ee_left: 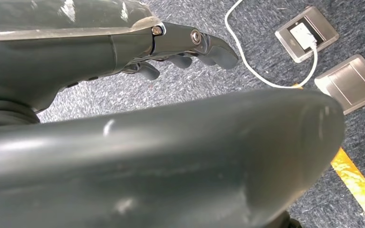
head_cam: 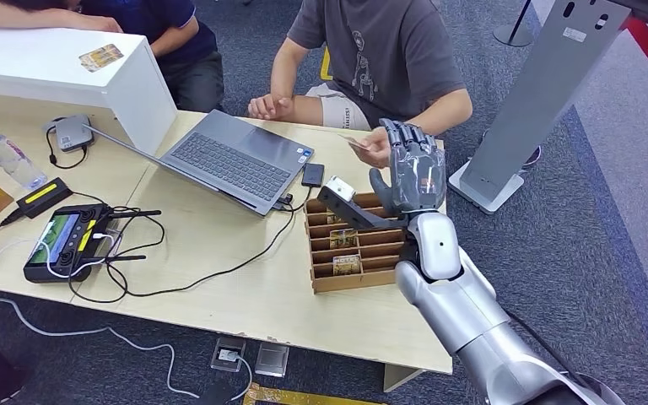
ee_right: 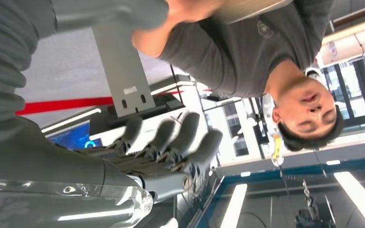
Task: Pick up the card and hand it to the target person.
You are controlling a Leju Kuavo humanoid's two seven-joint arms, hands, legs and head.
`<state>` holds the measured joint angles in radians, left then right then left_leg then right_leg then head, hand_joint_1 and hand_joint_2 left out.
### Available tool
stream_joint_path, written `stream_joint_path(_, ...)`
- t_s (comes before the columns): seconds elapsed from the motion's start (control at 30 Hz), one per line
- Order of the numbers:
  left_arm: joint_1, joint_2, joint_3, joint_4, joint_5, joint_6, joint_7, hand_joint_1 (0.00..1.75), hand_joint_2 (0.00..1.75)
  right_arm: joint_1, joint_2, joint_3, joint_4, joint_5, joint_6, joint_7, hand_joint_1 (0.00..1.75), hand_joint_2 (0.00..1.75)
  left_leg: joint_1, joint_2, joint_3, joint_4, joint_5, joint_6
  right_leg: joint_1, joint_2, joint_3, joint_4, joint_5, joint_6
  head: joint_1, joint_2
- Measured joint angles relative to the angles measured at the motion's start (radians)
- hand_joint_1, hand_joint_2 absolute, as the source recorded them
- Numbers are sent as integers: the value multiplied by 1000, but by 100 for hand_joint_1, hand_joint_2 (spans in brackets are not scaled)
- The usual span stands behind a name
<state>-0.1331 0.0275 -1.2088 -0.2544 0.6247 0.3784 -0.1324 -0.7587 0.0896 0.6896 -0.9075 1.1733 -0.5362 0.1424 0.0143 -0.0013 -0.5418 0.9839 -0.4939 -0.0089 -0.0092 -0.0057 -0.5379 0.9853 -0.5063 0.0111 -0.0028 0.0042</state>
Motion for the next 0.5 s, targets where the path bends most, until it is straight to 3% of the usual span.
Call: stream_joint_path(0.5,2,0,0,0,12,3,18,0,0,25,12,-18,37,-315,-81,-115,0,175,0,0,0,0,0,0,0,0,-1,0,0,0,0,0)
